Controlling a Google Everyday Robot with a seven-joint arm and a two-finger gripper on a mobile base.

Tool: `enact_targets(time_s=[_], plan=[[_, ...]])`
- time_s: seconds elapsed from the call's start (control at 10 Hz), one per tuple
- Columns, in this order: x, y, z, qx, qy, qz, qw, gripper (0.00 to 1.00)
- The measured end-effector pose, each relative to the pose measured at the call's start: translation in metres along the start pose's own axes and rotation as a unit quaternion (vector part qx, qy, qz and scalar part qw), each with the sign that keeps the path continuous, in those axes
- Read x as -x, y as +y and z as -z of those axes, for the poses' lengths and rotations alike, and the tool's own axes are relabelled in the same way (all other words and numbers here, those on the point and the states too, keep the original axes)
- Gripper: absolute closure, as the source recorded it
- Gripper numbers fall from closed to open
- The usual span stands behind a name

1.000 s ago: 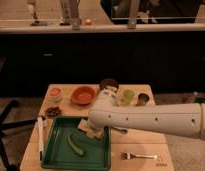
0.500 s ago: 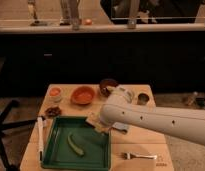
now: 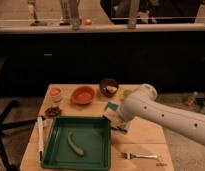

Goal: Wipe table surface with eraser

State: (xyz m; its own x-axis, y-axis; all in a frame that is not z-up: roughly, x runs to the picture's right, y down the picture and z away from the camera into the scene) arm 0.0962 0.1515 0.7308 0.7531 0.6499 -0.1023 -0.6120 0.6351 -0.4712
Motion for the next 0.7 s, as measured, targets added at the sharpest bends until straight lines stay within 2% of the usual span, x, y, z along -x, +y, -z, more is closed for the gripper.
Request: enact_targets(time_s=[0.7], plan=[[-0.0010, -0.0014, -0.0008, 0.001, -0.001, -0.001, 1.0000, 1.00]])
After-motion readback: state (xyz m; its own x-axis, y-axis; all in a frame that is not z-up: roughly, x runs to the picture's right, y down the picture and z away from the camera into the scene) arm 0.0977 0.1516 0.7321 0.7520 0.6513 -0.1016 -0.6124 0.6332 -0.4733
